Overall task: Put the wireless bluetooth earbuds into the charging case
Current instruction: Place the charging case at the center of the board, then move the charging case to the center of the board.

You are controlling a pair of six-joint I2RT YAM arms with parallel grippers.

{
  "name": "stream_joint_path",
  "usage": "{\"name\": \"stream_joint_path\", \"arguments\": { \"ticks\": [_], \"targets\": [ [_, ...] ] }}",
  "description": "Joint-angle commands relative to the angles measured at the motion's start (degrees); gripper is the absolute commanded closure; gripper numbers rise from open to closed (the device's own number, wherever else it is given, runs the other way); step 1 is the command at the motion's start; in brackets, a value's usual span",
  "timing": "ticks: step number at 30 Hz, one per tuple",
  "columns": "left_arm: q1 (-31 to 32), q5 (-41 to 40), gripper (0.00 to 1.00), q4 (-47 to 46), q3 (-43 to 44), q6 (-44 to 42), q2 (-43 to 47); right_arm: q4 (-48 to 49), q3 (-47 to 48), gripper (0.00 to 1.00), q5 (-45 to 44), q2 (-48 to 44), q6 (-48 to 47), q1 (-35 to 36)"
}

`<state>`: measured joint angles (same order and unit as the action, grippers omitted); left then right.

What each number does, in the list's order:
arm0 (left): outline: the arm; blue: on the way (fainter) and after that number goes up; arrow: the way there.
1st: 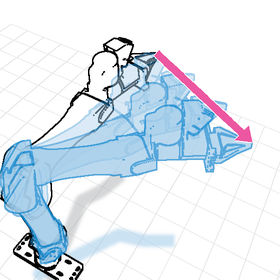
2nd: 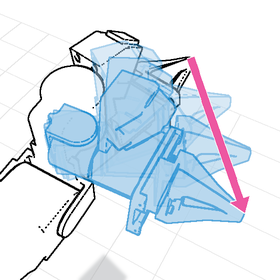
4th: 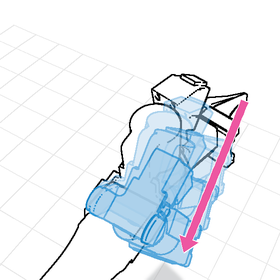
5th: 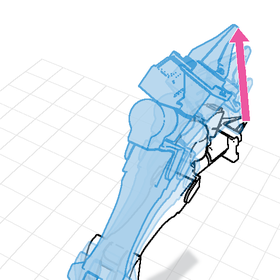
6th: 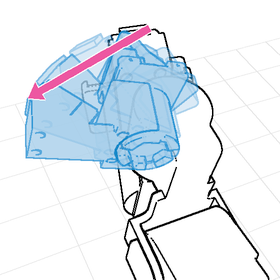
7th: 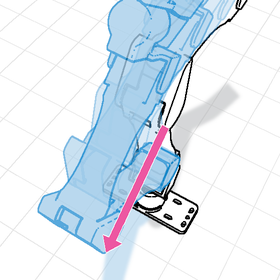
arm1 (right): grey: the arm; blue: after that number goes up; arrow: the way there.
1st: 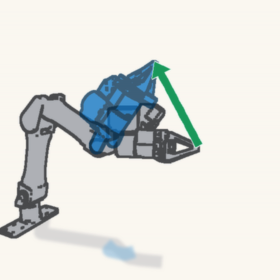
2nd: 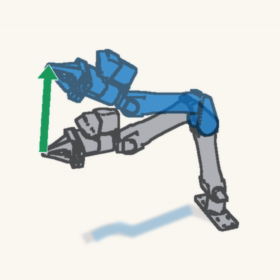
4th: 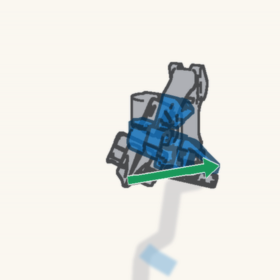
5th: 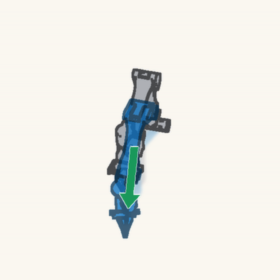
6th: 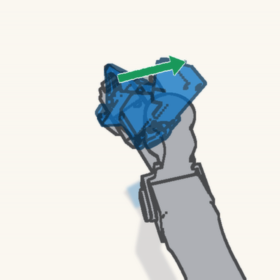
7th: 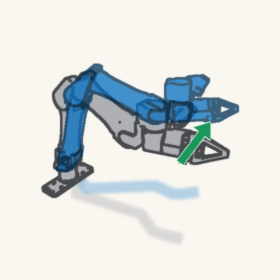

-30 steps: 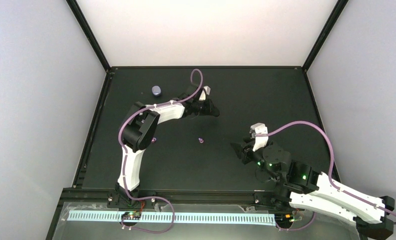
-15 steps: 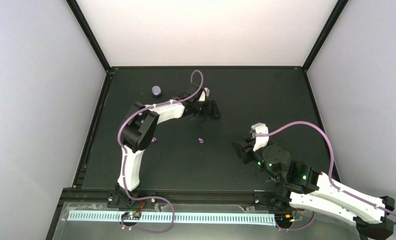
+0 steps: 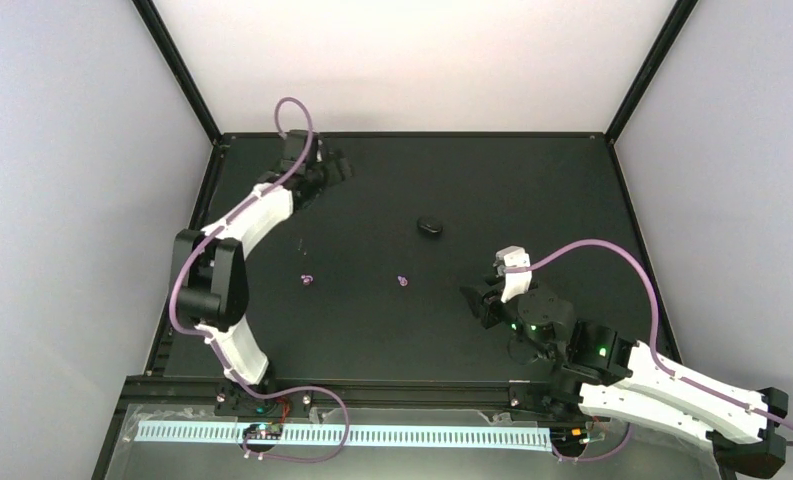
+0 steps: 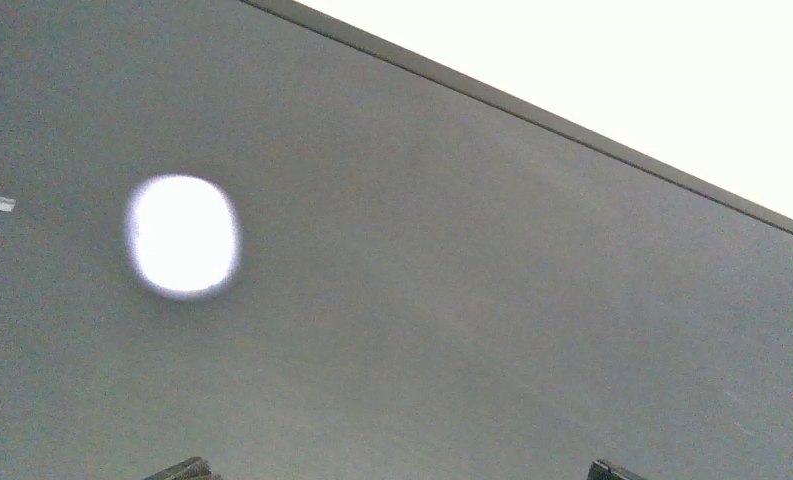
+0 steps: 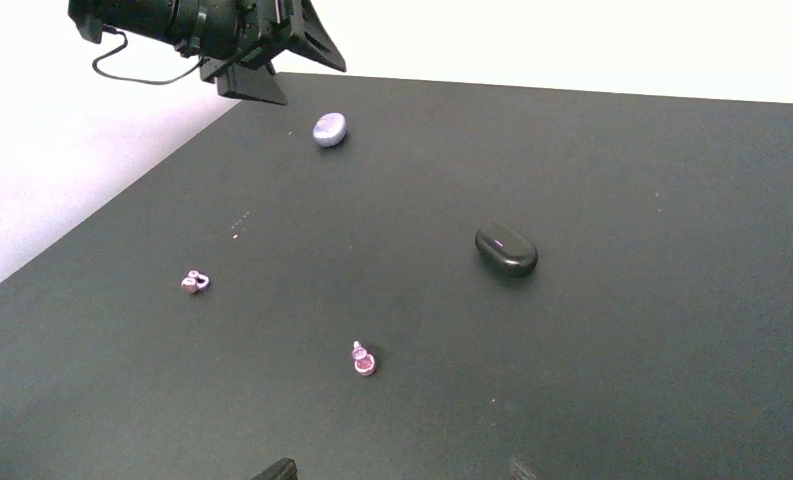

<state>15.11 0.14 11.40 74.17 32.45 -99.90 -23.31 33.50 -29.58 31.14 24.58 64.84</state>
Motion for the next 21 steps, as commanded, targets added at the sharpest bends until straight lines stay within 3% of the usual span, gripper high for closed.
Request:
{"name": "stream_joint_path", "arguments": {
  "ticks": [1,4,7,18,21],
  "targets": [
    [-4.67,-6.37,0.01,9.91,8.28,-4.7,-8.16,1.18,1.56,0.46,-0.81,0.28,0.11,-0.15],
    [-6.22,-11.4,0.01,18.6,19.88,-5.15,-15.5,2.53,1.18,0.46,-1.34,0.44,0.16,-0.21],
    [-8.18,-12.29,0.01,22.29,25.99,-4.28,-20.51,3.51,0.66,0.46,-1.22,1.02,0.38,-0.15],
    [-9.19,-12.99,0.01,25.08,37.0,-6.47,-31.98,5.7,0.9,0.46,-1.19,3.02,-0.39,-0.15],
    [-9.36,-12.36,0.05,23.07,37.33,-7.43,-33.15,5.53,1.4,0.46,-0.86,2.9,-0.37,-0.2]
  ]
}}
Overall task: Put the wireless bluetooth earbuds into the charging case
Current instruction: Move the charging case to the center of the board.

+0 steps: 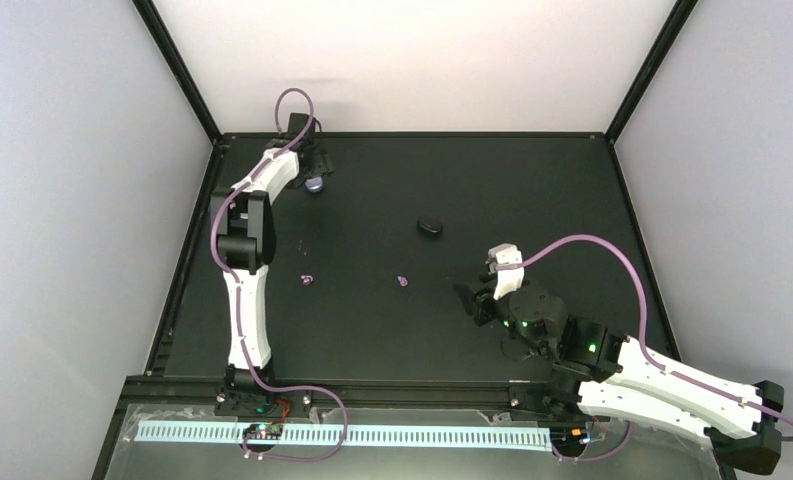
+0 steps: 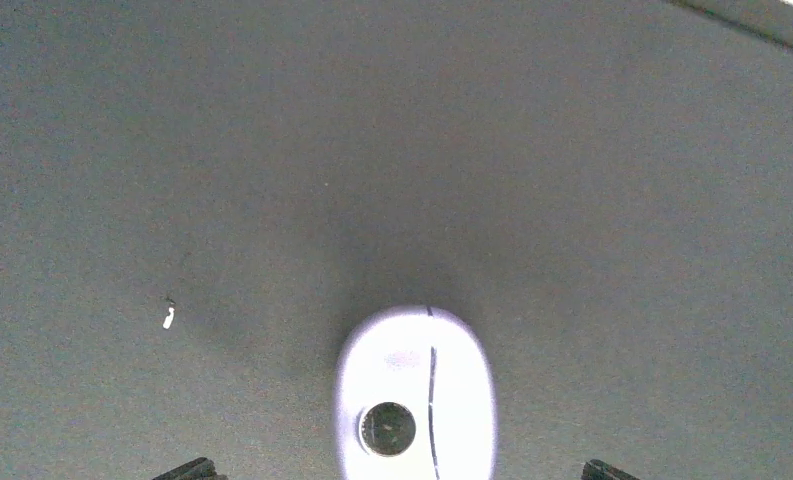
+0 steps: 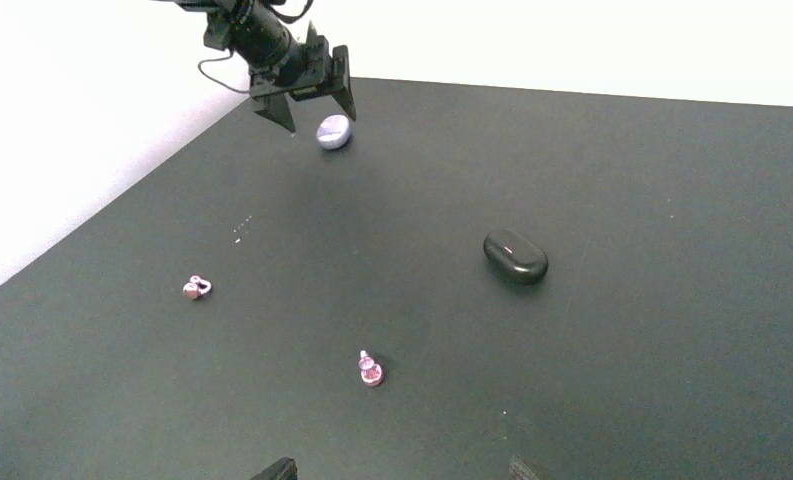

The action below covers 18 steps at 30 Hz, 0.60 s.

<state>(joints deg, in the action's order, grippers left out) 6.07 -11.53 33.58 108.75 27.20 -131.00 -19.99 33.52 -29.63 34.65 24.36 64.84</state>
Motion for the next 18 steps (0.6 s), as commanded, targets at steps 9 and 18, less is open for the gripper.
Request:
{"name": "stream_joint_path", "arguments": {
  "ticks": [9,18],
  "targets": [
    [-1.09,2.79,0.2,3.76,9.48,-2.46,-6.53,2.38,2.71,0.46,-0.92,0.69,-1.79,-0.15],
    [-1.5,4.92,0.27,9.98,16.97,-2.2,-11.32,2.81,4.05,0.45,-0.68,2.43,-2.86,-0.15]
  ]
}}
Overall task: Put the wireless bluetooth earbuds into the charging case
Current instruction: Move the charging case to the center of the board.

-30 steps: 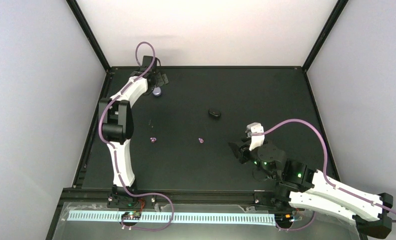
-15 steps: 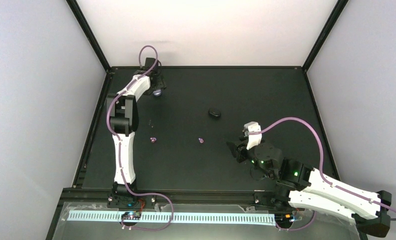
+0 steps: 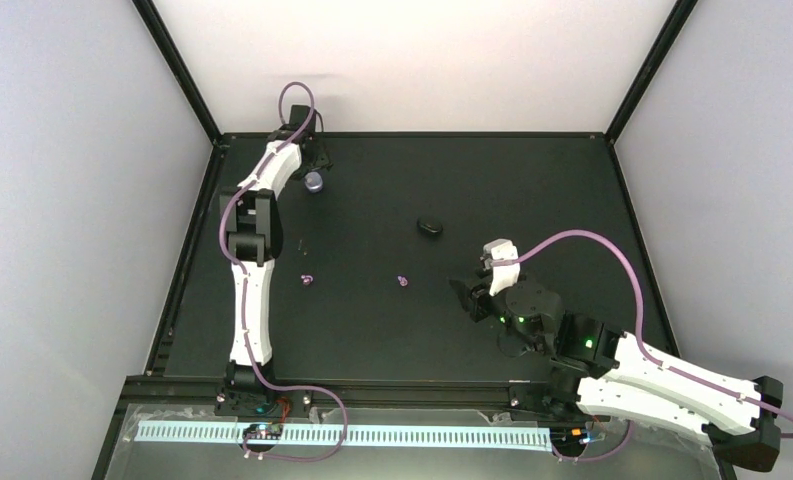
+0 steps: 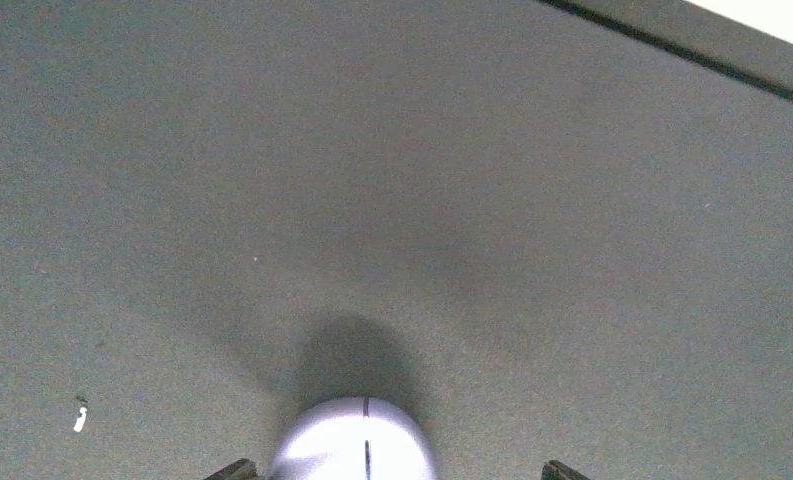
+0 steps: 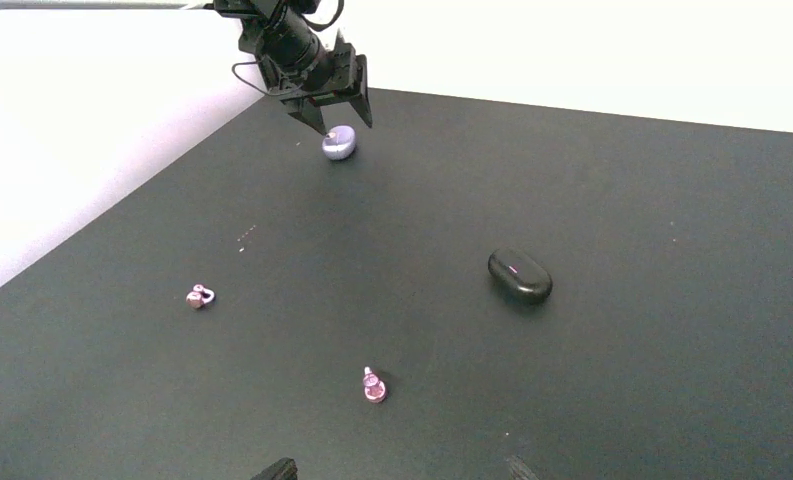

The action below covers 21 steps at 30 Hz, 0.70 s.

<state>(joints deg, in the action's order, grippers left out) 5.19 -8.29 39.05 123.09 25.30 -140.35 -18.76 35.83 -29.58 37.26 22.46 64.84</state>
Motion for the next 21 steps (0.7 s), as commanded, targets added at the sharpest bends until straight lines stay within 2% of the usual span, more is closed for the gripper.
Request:
{"name": "stream_joint_path", "arguments": {
  "ticks": [1,9,15,21],
  "targets": [
    [-0.62,1.58,0.27,4.7,2.67,-0.17,-1.95,1.58,1.86,0.45,-0.8,-0.28,-1.08,-0.15],
    [-1.0,2.31,0.28,6.89,2.76,0.81,-2.39,1.01,1.66,0.45,-0.95,-1.49,-1.01,-0.17],
    [-1.0,3.08,0.43,6.81,2.72,0.48,-2.55,0.45,1.13,0.45,-1.27,-2.69,-1.19,-0.15],
    [-1.12,3.58,0.47,6.53,2.85,0.3,-2.65,-0.3,0.73,0.45,-1.53,-4.14,-0.8,-0.15]
  ]
}}
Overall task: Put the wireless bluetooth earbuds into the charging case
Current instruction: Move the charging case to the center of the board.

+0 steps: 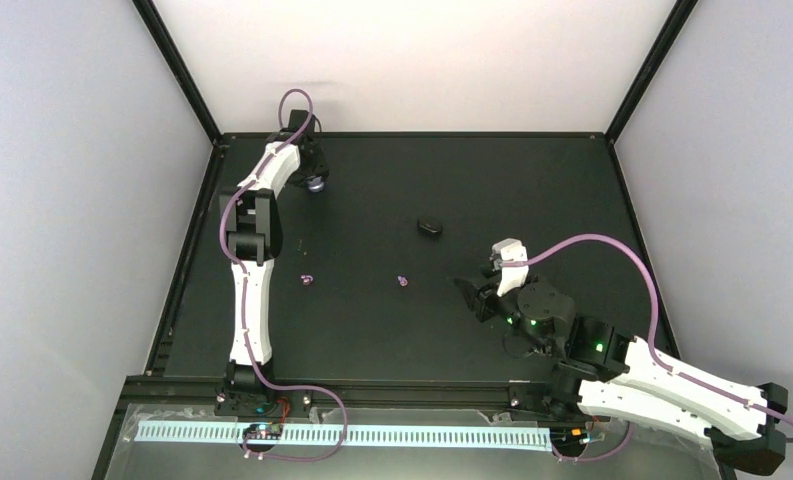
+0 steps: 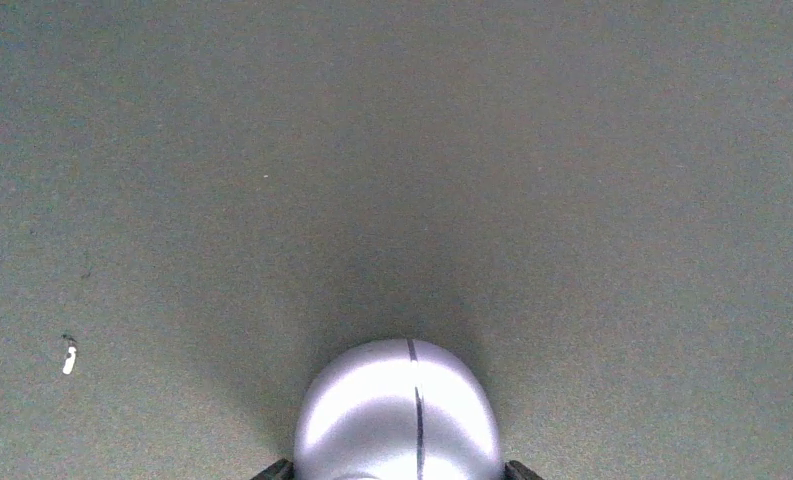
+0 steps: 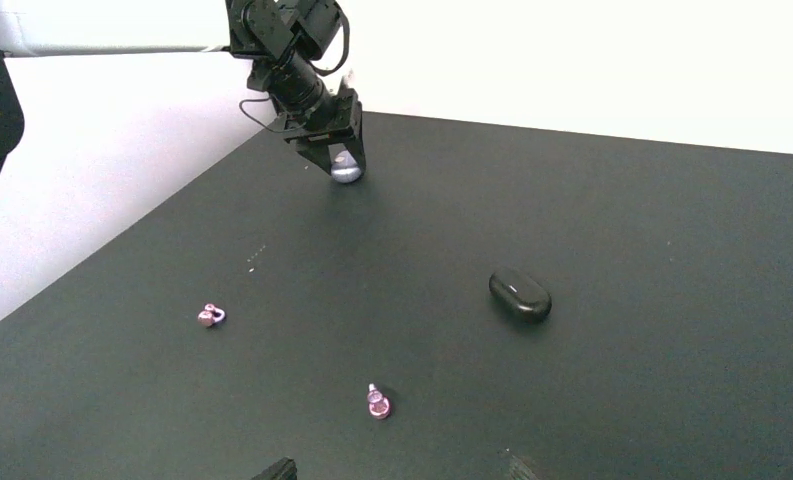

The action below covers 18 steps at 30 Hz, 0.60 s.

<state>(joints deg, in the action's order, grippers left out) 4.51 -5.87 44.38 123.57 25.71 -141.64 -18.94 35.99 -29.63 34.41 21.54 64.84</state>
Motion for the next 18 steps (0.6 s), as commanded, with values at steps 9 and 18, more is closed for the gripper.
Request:
{"name": "stream_joint_path", "arguments": {
  "ticks": [9,18],
  "targets": [
    [-0.36,2.85,0.64,3.86,1.98,1.41,-0.21,-0.01,0.31,0.45,-1.36,-1.27,0.34,-0.15],
    [3.66,4.31,0.65,-4.32,-22.46,4.73,17.02,0.4,-0.69,0.45,-0.19,-2.64,1.22,-0.19]
  ]
}}
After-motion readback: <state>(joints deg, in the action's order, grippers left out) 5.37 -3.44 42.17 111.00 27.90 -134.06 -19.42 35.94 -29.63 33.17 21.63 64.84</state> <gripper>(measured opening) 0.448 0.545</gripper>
